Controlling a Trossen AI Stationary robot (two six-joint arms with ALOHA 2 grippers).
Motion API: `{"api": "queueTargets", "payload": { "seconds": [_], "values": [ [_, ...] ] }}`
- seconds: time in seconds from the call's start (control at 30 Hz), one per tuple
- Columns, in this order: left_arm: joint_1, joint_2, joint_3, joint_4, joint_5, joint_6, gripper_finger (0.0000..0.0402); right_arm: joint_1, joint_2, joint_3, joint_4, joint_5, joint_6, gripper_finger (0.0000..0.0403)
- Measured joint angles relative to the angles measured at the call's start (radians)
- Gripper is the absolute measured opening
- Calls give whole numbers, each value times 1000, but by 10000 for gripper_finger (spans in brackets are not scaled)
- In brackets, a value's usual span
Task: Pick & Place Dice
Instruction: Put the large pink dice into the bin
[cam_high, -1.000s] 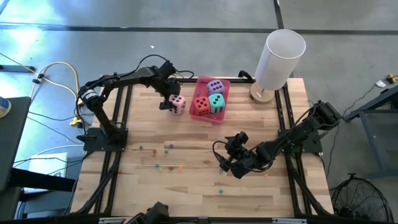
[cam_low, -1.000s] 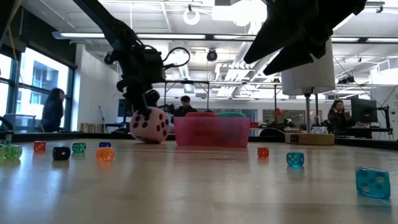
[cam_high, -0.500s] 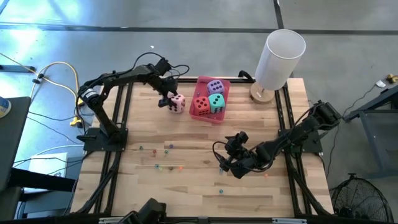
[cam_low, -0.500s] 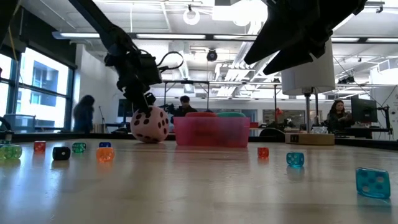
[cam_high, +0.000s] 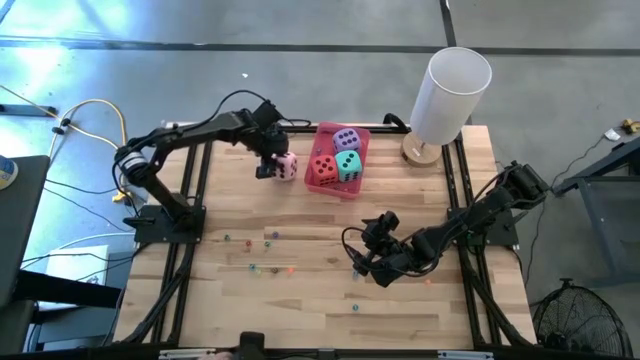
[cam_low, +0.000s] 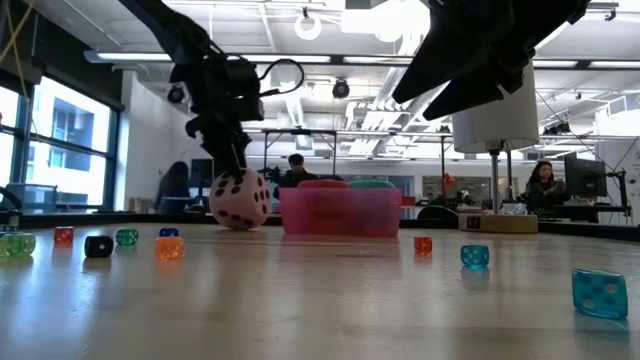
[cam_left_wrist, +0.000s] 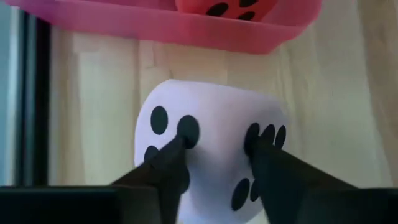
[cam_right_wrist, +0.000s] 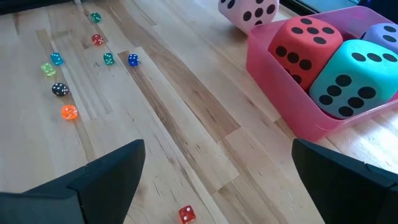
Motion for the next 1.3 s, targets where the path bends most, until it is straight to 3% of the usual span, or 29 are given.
{"api": "queueTargets", "payload": {
  "seconds": [0.1,0.2,0.53,0.9,1.3],
  "values": [
    [-12,-2,2,-1,-43,8,121,0,0,0,0,0,0,398],
    [-8,-2,2,-2,-33,17,109,0,0,0,0,0,0,398],
    [22,2,0,-8,114,55,105,0,0,0,0,0,-10,398],
    [19,-11,2,-59,111,20,104,0,0,0,0,0,-27,398],
    [-18,-165,0,-72,121,17,104,0,0,0,0,0,-26,398]
  ]
}}
